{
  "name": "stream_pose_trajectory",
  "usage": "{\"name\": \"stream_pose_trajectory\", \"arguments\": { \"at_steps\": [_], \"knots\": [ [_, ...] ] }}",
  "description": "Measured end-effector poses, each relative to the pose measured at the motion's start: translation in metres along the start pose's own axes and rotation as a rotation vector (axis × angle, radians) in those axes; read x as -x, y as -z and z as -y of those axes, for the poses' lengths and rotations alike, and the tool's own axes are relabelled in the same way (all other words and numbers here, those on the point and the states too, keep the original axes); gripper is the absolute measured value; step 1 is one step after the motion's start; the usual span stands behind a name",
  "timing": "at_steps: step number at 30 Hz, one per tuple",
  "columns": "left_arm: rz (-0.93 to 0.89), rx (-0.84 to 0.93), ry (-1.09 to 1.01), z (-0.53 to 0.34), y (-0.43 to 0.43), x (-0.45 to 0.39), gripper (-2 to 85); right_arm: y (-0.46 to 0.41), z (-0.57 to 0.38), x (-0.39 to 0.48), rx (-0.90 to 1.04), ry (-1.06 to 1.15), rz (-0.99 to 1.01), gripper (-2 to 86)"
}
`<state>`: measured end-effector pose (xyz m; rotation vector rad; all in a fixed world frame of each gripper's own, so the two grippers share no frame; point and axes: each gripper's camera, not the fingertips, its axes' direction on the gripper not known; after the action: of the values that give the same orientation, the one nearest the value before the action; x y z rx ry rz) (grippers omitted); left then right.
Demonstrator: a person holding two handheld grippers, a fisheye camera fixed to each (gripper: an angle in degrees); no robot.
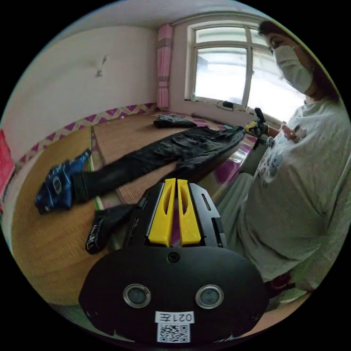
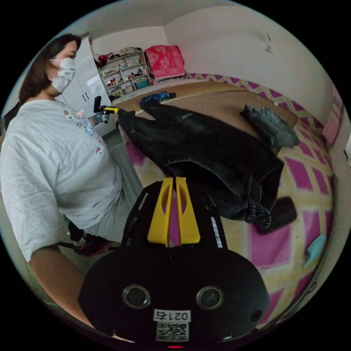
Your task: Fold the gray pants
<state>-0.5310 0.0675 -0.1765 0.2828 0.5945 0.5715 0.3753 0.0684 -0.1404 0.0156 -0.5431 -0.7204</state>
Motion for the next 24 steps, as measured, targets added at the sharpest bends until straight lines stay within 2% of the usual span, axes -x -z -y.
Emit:
{"name": "stream_pose_trajectory", "arguments": {
  "at_steps": [4, 8, 10, 12, 16, 19, 21, 23, 24],
  "knots": [
    [-0.082, 0.028, 0.163, -0.053, -0.013, 0.013, -0.9, -0.058, -0.043, -0.007, 0.105, -0.130, 0.018, -0.7],
    [-0.134, -0.017, 0.200, -0.084, 0.015, 0.019, -0.8, -0.055, -0.064, -0.005, 0.013, -0.220, 0.007, 1.3],
    [-0.067, -0.087, 0.237, -0.094, 0.041, 0.026, -0.7, -0.053, -0.070, 0.002, 0.002, -0.225, -0.024, 3.5],
    [0.083, -0.172, 0.338, -0.109, 0.078, 0.044, 0.0, -0.049, -0.075, 0.008, -0.018, -0.224, -0.029, 6.0],
    [0.381, -0.104, 0.486, -0.119, 0.108, 0.081, 6.7, -0.034, -0.088, 0.012, -0.058, -0.268, -0.005, 9.8],
    [0.374, 0.033, 0.549, -0.123, 0.108, 0.117, 9.7, -0.026, -0.098, 0.014, -0.092, -0.308, -0.007, 9.2],
    [0.358, 0.095, 0.555, -0.126, 0.110, 0.129, 5.4, -0.024, -0.102, 0.018, -0.105, -0.324, -0.009, 8.7],
    [0.310, 0.057, 0.560, -0.127, 0.122, 0.132, 0.8, -0.019, -0.106, 0.027, -0.131, -0.337, -0.018, 7.6],
    [0.278, -0.039, 0.557, -0.127, 0.137, 0.131, 0.2, -0.016, -0.106, 0.030, -0.143, -0.339, -0.021, 7.3]
  ]
}}
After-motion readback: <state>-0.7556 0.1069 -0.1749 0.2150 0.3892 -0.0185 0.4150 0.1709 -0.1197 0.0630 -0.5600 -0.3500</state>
